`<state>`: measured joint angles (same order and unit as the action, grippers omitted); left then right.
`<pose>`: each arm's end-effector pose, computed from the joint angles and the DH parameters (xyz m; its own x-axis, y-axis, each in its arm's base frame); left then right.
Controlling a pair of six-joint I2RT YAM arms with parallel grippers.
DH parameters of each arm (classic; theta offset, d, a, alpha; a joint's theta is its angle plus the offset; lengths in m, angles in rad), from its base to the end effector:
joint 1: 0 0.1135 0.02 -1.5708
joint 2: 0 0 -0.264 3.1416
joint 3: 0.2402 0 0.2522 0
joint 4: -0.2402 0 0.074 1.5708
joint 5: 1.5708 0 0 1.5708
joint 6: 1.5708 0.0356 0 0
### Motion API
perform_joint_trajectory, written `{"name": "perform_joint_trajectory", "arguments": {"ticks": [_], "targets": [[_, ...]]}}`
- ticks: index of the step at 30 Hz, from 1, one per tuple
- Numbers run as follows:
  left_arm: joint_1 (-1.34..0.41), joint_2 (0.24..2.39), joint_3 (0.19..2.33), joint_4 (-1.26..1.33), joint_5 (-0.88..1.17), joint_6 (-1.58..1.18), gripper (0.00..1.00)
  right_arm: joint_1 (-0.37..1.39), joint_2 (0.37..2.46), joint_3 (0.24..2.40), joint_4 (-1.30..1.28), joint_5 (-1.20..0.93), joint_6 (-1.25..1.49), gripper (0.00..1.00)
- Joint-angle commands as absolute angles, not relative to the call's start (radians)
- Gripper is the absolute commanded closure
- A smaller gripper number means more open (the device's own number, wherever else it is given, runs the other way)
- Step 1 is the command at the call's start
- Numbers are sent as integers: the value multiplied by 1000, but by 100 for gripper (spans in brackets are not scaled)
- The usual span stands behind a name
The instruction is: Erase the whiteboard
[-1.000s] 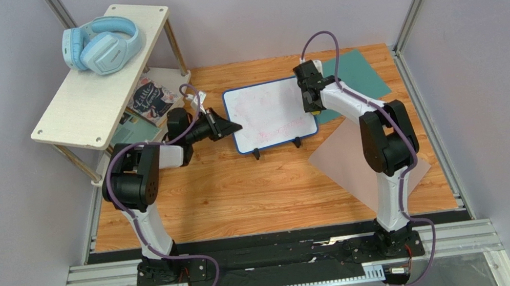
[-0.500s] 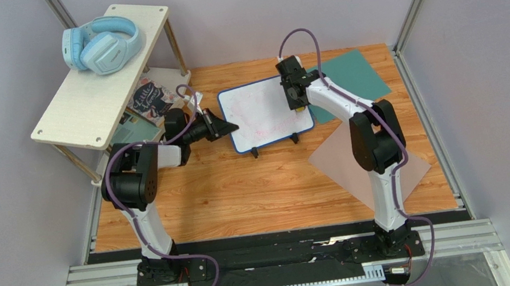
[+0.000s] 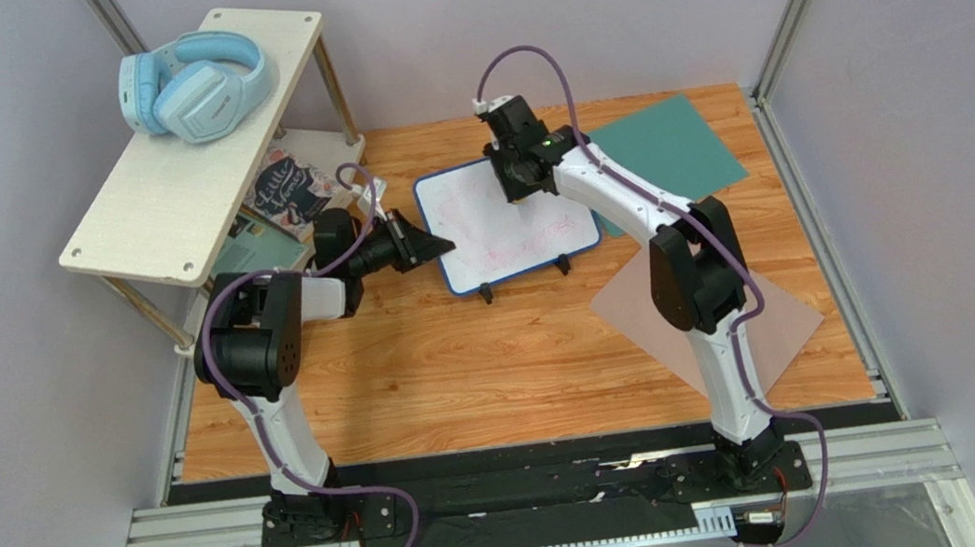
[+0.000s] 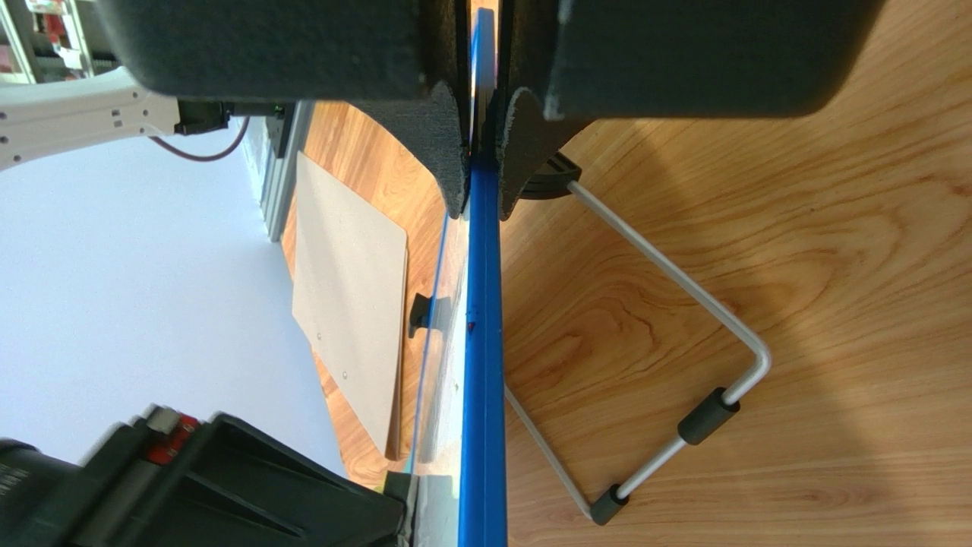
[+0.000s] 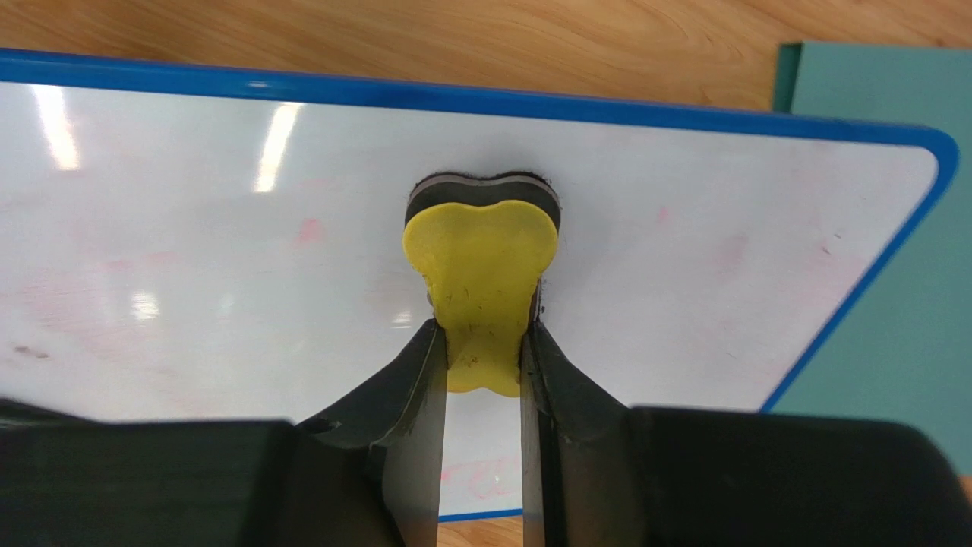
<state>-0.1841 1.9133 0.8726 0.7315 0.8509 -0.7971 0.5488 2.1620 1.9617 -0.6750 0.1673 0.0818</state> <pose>0.3659 -0.0954 0.1515 -0.7991 -0.3309 -0.5020 0.3624 0.4011 -0.8413 0.4203 0.2501 0.2590 -0.6874 -0.3259 -0.6491 -0.3684 0.9266 -0.0751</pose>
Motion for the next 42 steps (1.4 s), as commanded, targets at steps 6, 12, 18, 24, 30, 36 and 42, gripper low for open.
{"name": "perform_joint_trajectory", "arguments": {"ticks": [6, 12, 18, 24, 30, 36, 42], "targets": [[-195, 1942, 862, 689, 790, -695, 100, 805, 2379, 2229, -778, 230, 3, 100], [-195, 1939, 861, 689, 788, -695, 100, 749, 2372, 2179, -796, 351, 61, 100], [-195, 1939, 861, 689, 787, -695, 100, 602, 2270, 2001, -729, 383, 123, 100], [-195, 1940, 861, 695, 787, -698, 100, 545, 2162, 1841, -648, 414, 91, 100], [-195, 1940, 861, 695, 787, -699, 100, 618, 2106, 1730, -578, 278, 60, 100], [-195, 1940, 859, 696, 787, -699, 100, 768, 2131, 1759, -534, 267, 15, 100], [-195, 1936, 857, 696, 790, -698, 100, 822, 2224, 1951, -578, 238, 25, 100]]}}
